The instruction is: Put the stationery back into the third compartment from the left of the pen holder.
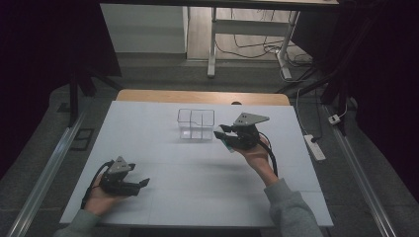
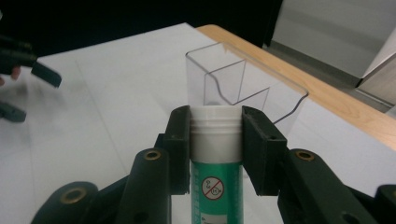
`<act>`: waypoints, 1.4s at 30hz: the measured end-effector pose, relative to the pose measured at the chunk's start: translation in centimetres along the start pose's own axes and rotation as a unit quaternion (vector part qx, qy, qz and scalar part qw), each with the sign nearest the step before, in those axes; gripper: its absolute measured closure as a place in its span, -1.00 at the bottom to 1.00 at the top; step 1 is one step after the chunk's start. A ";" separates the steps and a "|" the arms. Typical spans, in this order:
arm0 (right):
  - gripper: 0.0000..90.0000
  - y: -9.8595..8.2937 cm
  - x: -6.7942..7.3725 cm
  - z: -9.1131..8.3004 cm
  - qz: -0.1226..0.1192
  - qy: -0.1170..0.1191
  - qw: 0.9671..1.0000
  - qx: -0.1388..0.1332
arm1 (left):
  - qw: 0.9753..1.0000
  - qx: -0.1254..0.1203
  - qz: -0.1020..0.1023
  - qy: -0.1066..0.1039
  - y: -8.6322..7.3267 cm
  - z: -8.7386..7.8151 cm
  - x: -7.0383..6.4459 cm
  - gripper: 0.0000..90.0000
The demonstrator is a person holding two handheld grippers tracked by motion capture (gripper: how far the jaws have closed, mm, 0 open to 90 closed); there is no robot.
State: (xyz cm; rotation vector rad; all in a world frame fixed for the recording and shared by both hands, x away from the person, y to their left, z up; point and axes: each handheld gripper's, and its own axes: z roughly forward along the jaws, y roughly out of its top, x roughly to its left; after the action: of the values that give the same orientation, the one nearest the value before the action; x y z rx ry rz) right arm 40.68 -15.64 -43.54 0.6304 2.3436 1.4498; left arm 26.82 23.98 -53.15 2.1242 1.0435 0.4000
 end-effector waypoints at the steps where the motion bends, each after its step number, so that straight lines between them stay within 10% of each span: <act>1: 0.42 0.1 -0.1 0.0 0.005 -0.002 1.000 -0.004 | 1.000 -0.001 0.000 0.000 0.0 0.0 0.0 -0.58; 42: 0.42 4.5 -2.7 4.1 0.062 -0.052 0.994 -0.077 | 1.000 -0.009 -0.001 -0.006 0.0 -0.2 0.1 -0.58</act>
State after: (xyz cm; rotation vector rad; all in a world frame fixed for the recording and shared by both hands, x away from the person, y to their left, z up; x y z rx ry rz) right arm 45.87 -12.17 -41.19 0.8019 2.1235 1.5919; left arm 26.81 24.19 -53.01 2.1084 1.0309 0.3938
